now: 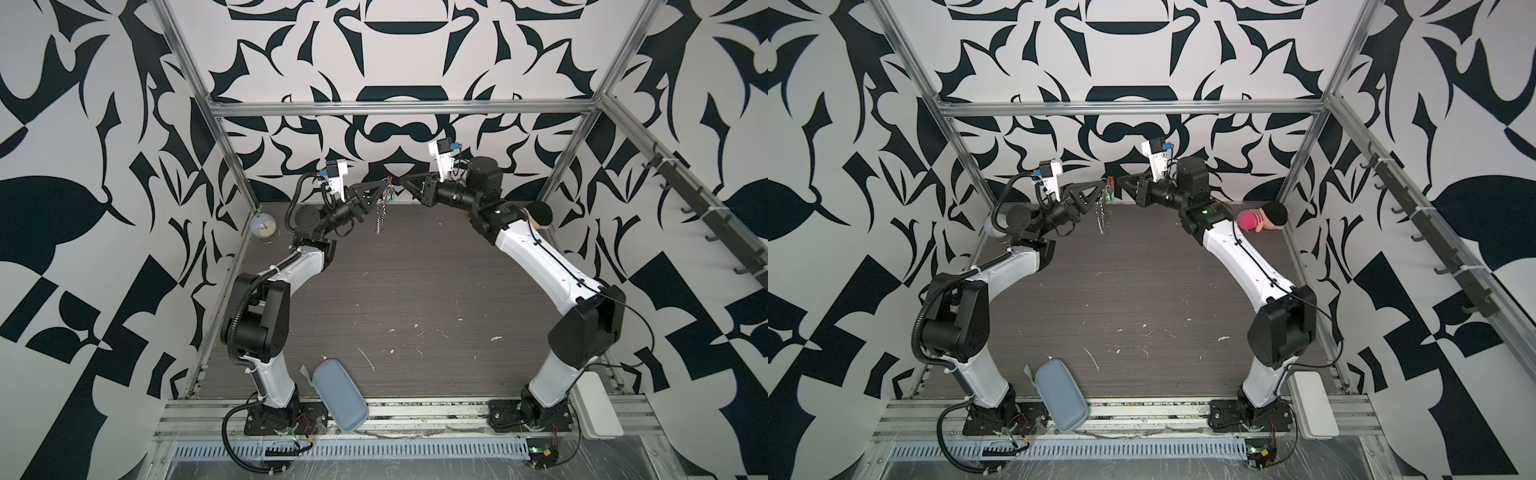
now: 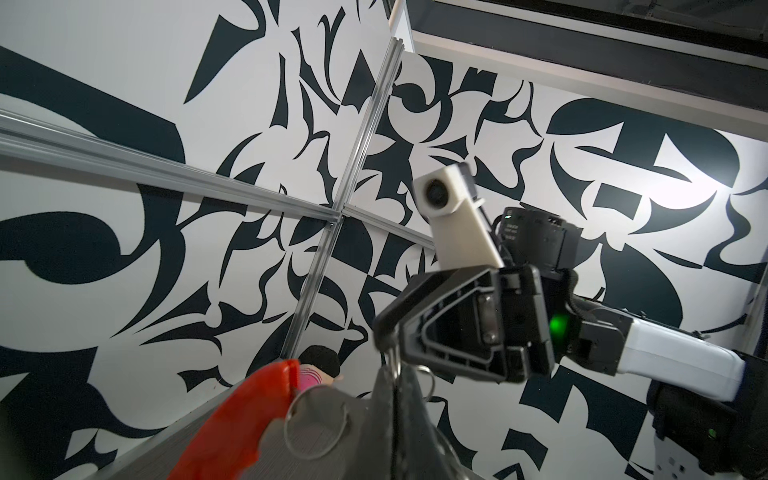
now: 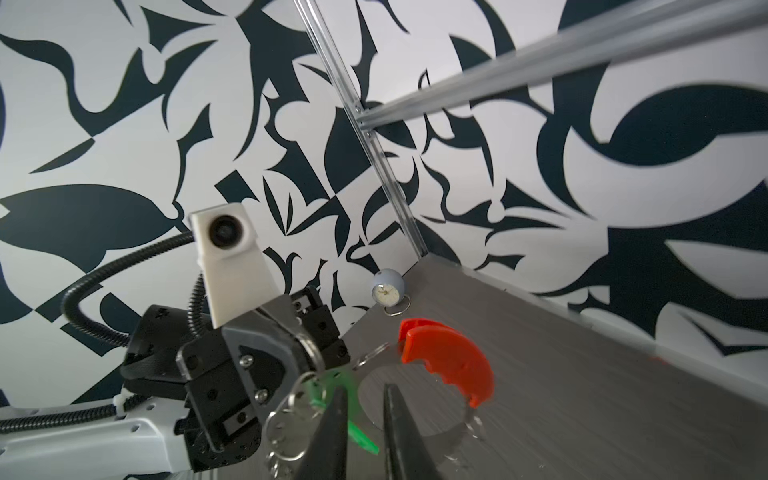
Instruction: Put the keys on the keyring
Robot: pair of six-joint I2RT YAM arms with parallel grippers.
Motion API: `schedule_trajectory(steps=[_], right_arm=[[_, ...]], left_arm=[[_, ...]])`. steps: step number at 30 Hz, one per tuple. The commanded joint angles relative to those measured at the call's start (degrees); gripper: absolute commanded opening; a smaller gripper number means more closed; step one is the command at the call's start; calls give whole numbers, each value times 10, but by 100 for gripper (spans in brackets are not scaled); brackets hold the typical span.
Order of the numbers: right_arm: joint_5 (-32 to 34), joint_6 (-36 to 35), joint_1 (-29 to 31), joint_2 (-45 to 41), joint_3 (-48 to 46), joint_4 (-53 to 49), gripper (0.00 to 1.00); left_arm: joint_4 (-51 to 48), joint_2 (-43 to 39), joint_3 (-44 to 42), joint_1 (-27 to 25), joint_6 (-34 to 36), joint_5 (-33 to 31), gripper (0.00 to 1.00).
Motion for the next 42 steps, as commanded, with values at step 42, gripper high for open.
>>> schedule_trajectory(steps=[42], right_arm=[[-99,-1,-26,-3,52,-3,30]], left_arm=[[66,36,44,-9,-48,34,0]])
